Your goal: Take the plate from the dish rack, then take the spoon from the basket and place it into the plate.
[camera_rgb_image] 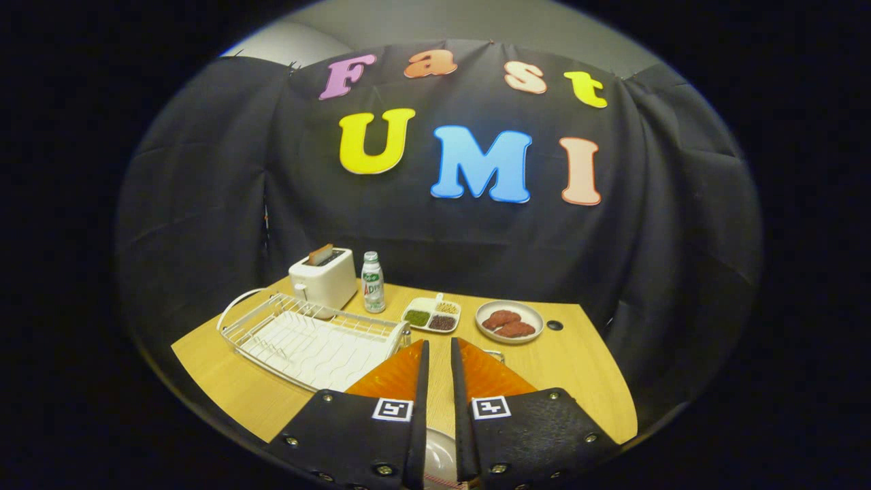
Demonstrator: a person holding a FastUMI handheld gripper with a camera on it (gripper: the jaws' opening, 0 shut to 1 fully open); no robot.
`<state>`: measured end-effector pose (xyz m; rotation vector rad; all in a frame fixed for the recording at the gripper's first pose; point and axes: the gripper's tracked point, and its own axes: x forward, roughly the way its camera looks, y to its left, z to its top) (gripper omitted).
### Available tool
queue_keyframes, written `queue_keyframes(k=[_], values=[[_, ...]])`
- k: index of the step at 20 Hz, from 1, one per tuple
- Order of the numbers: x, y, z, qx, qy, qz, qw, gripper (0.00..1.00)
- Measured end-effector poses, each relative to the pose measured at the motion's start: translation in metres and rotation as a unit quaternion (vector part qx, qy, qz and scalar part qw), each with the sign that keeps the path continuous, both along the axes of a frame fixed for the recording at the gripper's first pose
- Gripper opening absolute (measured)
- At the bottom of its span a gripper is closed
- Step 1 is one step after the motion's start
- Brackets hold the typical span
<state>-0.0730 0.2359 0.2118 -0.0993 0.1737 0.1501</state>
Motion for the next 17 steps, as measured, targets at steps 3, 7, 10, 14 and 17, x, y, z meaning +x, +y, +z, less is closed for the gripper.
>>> queue_keyframes(k=[3, 7, 10, 14, 17], values=[[-0.001, -0.025, 0.044, 0.013, -0.042, -0.019, 0.999, 0.18], [-0.009, -0.033, 0.094, 0.063, -0.116, -0.003, 0.991, 0.99], [-0.009, -0.049, 0.097, 0.063, -0.128, -0.014, 0.990, 0.95], [-0.004, -0.063, 0.089, 0.055, -0.126, -0.010, 0.990, 0.95], [0.000, -0.078, 0.078, 0.061, -0.120, -0.005, 0.991, 0.95]])
